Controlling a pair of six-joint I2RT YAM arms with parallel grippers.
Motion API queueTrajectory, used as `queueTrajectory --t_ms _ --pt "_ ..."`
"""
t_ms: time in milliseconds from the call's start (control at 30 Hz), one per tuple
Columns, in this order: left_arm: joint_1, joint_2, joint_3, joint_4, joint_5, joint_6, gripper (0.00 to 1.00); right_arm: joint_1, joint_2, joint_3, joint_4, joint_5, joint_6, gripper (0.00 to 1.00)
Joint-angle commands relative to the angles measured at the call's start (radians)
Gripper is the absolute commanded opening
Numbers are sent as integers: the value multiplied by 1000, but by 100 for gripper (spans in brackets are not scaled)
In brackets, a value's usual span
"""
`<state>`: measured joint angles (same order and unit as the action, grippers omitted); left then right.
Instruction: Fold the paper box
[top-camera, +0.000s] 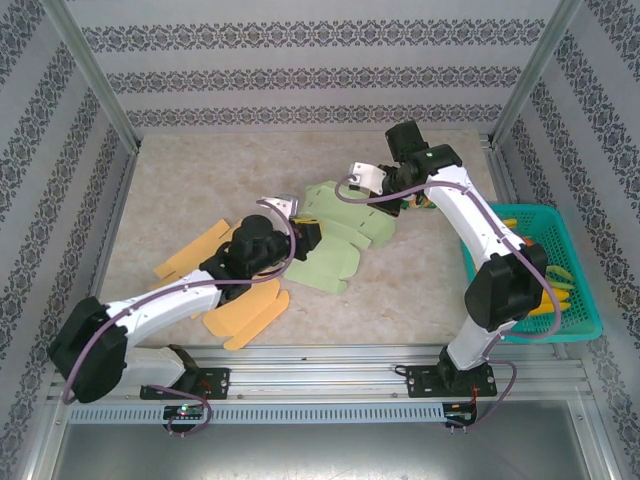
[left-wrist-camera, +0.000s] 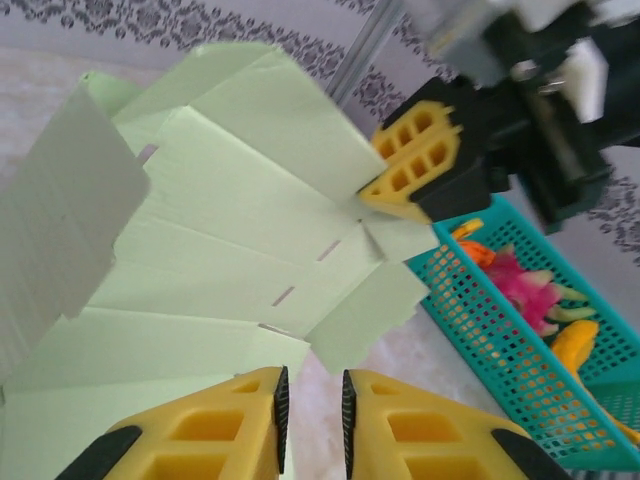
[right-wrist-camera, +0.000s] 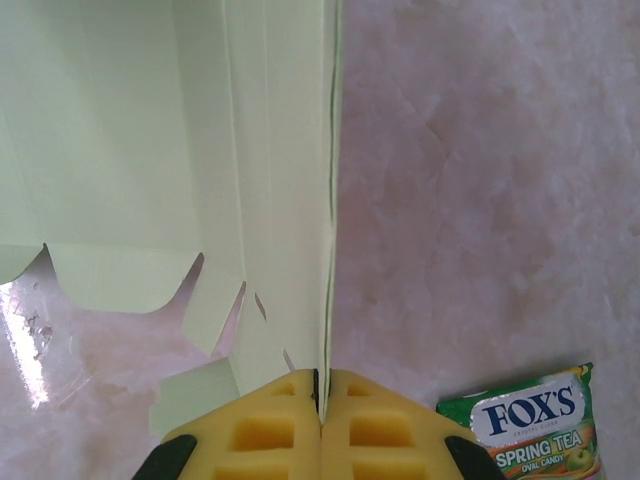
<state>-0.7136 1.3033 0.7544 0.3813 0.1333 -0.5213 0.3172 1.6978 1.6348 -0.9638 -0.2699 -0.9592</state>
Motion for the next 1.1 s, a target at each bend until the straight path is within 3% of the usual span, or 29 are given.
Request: queueTrajectory --t_ms 0,167,433,600,867,1067 --pt "4 54 74 14 -38 -1 22 11 -38 -32 19 -24 2 0" --pt "60 101 89 48 -112 -13 18 11 -60 -67 33 -43 -16 0" --pt "179 119 81 70 -107 -79 16 15 -92 -124 64 -69 -34 0" --pt "184 132 125 51 -34 -97 17 45 -105 -161 114 -16 -32 0" --pt "184 121 166 -8 -36 -77 17 94 -134 -240 215 68 -8 0" --pt "167 152 159 27 33 -94 17 110 -143 -235 232 77 61 0"
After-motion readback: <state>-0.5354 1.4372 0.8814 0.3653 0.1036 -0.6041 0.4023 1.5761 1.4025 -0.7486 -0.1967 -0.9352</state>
